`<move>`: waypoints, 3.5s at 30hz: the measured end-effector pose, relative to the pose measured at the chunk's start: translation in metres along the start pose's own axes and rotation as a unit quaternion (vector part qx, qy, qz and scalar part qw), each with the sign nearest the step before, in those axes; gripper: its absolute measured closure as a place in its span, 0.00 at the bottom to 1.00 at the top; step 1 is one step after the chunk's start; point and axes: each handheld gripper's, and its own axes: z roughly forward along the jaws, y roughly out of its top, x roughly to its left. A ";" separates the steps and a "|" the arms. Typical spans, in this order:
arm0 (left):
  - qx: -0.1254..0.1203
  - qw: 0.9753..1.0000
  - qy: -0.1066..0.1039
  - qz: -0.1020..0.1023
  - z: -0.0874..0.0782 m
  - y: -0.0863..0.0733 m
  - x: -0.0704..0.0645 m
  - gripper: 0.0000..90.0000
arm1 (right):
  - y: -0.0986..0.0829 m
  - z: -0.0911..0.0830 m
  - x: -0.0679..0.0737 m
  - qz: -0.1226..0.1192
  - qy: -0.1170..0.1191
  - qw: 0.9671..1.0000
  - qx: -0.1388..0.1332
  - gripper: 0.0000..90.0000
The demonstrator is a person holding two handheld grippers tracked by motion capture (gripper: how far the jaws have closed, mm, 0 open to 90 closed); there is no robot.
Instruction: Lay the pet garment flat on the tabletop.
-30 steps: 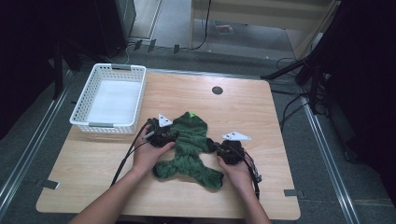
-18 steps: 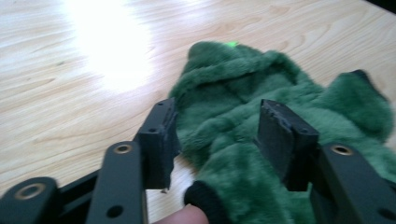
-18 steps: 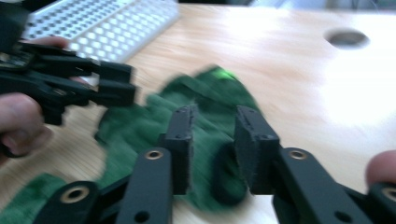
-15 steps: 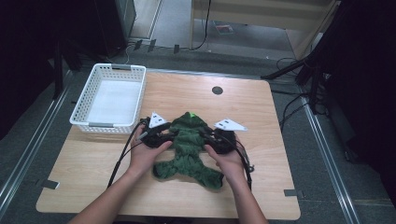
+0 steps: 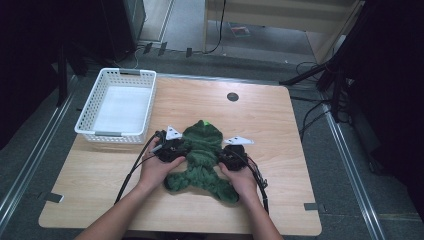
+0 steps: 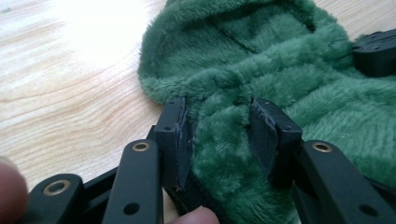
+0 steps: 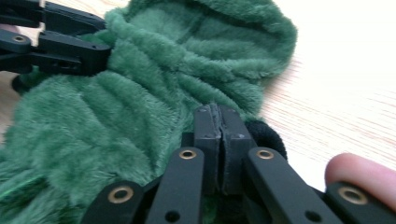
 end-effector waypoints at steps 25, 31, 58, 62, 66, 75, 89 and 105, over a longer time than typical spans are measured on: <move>-0.069 0.997 0.027 0.004 -0.039 0.006 -0.008 0.46 | 0.007 -0.033 0.004 -0.015 0.020 0.998 -0.065 0.78; -0.032 0.998 -0.033 0.036 -0.039 -0.010 -0.036 0.52 | -0.016 -0.038 0.011 0.012 0.053 0.998 -0.018 0.74; -0.025 0.997 -0.070 0.001 -0.043 -0.034 -0.016 0.76 | -0.025 -0.025 0.029 -0.070 0.002 0.997 -0.008 0.86; -0.059 0.994 -0.088 -0.015 -0.059 -0.032 -0.007 0.56 | -0.023 -0.041 0.029 -0.059 0.037 0.996 -0.048 0.73; -0.049 0.995 -0.081 -0.018 -0.070 -0.038 0.001 0.53 | -0.025 -0.057 0.024 -0.057 0.049 0.994 -0.081 0.69; -0.007 0.996 -0.087 -0.030 -0.085 -0.069 0.010 0.54 | -0.051 -0.080 0.031 -0.051 0.069 0.995 -0.047 0.77; -0.011 0.989 -0.140 -0.056 -0.095 -0.084 0.007 0.54 | -0.065 -0.072 0.030 -0.058 0.028 0.998 -0.014 0.77; -0.001 0.989 -0.145 -0.030 -0.098 -0.091 0.004 0.74 | -0.081 -0.087 0.032 -0.050 0.038 0.998 0.020 0.87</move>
